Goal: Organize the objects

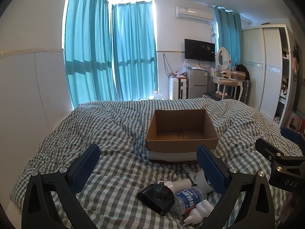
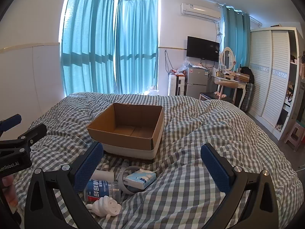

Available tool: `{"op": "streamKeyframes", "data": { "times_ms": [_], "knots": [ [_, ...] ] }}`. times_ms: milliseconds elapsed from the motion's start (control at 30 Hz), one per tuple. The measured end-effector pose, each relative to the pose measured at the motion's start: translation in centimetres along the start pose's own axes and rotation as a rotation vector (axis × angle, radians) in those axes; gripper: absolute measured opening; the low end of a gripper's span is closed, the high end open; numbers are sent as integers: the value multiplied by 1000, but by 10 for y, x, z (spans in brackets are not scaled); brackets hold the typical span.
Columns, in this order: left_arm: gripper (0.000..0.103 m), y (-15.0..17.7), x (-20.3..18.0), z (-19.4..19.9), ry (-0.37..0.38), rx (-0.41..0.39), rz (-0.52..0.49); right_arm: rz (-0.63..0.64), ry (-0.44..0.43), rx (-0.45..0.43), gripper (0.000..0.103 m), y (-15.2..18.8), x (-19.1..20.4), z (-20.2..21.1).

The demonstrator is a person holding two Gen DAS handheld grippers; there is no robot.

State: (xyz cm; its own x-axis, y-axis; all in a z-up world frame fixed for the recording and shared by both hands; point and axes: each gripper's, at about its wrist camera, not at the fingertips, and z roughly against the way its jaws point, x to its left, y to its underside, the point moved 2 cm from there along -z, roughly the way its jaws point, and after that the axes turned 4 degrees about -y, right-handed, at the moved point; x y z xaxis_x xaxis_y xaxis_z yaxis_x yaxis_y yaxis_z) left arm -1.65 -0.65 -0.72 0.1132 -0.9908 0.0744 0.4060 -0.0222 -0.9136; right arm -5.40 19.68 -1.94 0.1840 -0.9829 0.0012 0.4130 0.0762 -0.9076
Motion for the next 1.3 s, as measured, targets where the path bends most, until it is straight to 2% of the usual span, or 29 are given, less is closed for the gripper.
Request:
{"op": "streamKeyframes", "data": {
  "times_ms": [1300],
  "knots": [
    [103, 5, -2, 1, 19, -5, -10, 34, -34, 25, 103, 10, 11, -8]
  ]
}}
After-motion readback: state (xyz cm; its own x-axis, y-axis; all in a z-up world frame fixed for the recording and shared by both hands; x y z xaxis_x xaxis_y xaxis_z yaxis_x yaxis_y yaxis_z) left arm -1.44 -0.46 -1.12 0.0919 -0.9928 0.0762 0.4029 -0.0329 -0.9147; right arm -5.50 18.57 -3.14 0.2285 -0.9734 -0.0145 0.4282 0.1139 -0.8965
